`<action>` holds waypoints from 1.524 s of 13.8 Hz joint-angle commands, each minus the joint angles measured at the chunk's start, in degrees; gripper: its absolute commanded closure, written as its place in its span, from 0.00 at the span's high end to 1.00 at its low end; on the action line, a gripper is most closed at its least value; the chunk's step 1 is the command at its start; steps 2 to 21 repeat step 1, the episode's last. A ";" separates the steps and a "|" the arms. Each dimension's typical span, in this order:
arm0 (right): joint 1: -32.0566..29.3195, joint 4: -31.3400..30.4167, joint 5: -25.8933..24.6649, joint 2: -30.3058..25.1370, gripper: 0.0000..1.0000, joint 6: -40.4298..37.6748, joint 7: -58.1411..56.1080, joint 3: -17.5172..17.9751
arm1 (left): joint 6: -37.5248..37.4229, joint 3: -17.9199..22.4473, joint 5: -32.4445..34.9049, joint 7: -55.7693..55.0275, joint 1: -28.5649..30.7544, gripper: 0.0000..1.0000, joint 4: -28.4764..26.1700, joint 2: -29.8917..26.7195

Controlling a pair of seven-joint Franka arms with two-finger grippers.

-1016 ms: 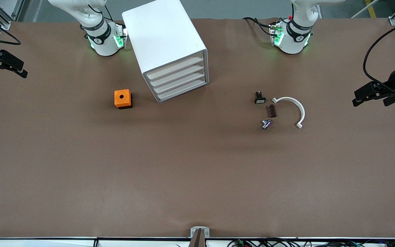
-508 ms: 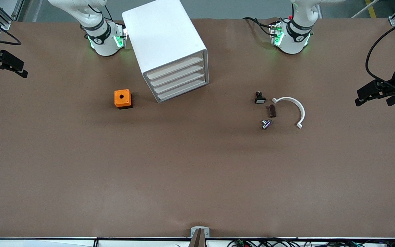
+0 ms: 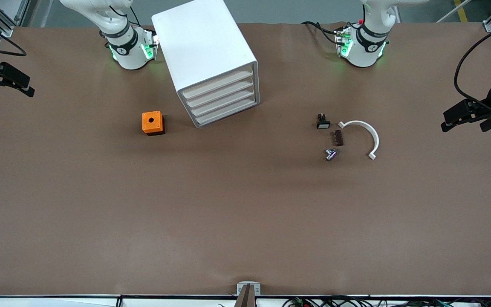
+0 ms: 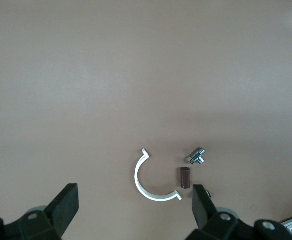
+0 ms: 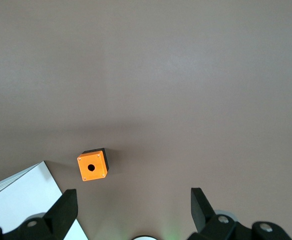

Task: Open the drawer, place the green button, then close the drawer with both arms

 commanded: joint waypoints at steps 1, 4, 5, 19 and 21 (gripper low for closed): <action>-0.51 -1.29 -0.20 -1.60 1.00 0.01 0.42 0.41 | -0.94 0.20 1.03 -0.14 -0.39 1.00 0.88 0.02; -0.51 -1.29 -0.20 -1.60 1.00 0.01 0.42 0.41 | -0.94 0.20 1.03 -0.14 -0.39 1.00 0.88 0.02; -0.51 -1.29 -0.20 -1.60 1.00 0.01 0.42 0.41 | -0.94 0.20 1.03 -0.14 -0.39 1.00 0.88 0.02; -0.51 -1.29 -0.20 -1.60 1.00 0.01 0.42 0.41 | -0.94 0.20 1.03 -0.14 -0.39 1.00 0.88 0.02; -0.51 -1.29 -0.20 -1.60 1.00 0.01 0.42 0.41 | -0.94 0.20 1.03 -0.14 -0.39 1.00 0.88 0.02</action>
